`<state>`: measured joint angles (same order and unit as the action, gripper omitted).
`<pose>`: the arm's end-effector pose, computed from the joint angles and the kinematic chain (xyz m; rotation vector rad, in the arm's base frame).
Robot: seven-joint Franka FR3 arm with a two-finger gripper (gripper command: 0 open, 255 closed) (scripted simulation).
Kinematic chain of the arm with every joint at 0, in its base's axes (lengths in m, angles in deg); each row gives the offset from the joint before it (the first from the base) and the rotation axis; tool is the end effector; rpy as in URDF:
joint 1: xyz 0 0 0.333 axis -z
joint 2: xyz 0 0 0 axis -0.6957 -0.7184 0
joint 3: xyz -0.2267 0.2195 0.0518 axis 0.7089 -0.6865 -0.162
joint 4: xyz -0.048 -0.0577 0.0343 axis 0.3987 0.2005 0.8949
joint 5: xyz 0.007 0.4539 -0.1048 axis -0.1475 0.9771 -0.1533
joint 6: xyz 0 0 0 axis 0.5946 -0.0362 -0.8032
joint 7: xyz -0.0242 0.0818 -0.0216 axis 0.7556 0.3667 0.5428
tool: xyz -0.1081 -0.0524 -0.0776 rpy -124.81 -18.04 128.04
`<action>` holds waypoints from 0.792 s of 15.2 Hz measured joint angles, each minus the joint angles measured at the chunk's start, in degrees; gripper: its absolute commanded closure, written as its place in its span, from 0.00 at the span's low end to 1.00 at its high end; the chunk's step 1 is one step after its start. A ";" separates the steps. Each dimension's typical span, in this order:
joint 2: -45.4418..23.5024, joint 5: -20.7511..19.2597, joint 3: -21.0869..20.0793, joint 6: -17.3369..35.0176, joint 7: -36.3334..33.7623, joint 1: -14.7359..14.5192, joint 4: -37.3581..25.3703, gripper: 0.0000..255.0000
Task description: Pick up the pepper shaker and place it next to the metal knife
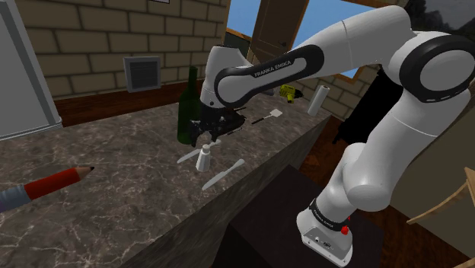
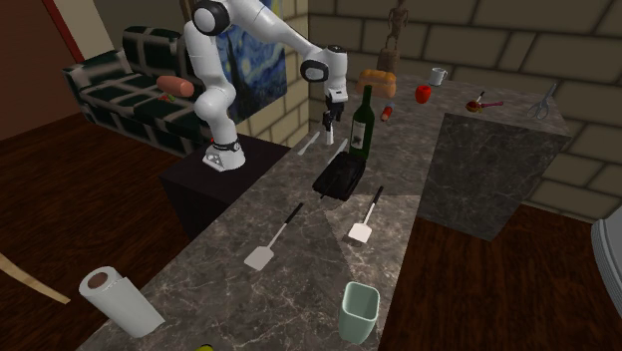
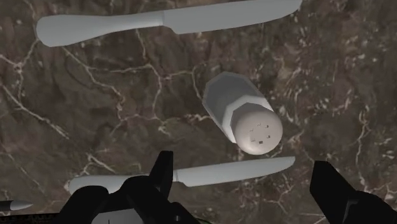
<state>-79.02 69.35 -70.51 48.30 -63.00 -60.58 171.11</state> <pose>0.5307 0.2226 0.2956 -3.0229 0.2065 0.0493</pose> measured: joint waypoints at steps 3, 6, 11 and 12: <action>1.12 -0.12 0.10 -2.30 -0.14 0.10 -1.22 0.00; 3.06 -0.34 0.38 -6.30 -0.22 0.34 -3.28 0.00; 3.53 -0.38 0.49 -7.24 -0.15 0.43 -3.68 0.00; 3.54 -0.38 0.49 -7.26 -0.15 0.44 -3.68 0.00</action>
